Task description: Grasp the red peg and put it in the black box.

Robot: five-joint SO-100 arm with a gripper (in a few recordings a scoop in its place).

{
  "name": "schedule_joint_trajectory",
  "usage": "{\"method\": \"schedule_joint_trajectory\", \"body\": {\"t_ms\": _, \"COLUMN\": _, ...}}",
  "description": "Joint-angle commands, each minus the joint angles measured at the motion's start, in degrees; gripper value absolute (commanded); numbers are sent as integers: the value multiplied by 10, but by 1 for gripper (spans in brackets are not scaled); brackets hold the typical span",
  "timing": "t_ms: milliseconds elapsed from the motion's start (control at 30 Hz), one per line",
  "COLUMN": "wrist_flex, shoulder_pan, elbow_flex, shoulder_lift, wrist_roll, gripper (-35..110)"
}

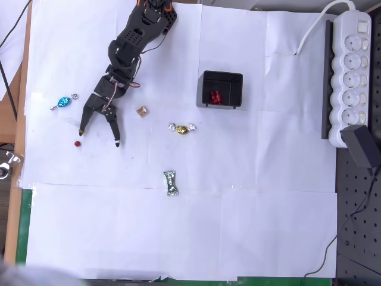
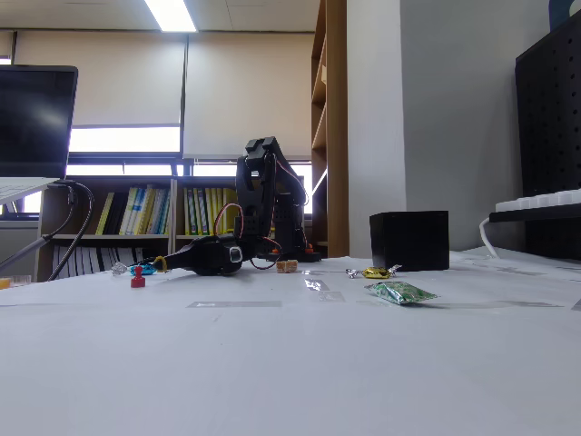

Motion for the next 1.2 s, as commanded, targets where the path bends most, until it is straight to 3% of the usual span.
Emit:
{"method": "schedule_joint_trajectory", "body": {"t_ms": 0, "wrist_flex": -4, "shoulder_pan": 9, "elbow_flex": 19, "shoulder_lift": 4, "wrist_roll": 3, "gripper": 49}}
{"method": "schedule_joint_trajectory", "body": {"t_ms": 200, "wrist_flex": 3, "shoulder_pan": 13, "elbow_flex": 33, "shoulder_lift": 3, "wrist_roll": 25, "gripper": 49}}
{"method": "schedule_joint_trajectory", "body": {"t_ms": 533, "wrist_flex": 134, "shoulder_pan": 14, "elbow_flex": 2, "shoulder_lift": -87, "wrist_roll": 51, "gripper": 49}}
{"method": "schedule_joint_trajectory", "body": {"t_ms": 1167, "wrist_flex": 234, "shoulder_pan": 28, "elbow_flex": 9, "shoulder_lift": -132, "wrist_roll": 55, "gripper": 49}}
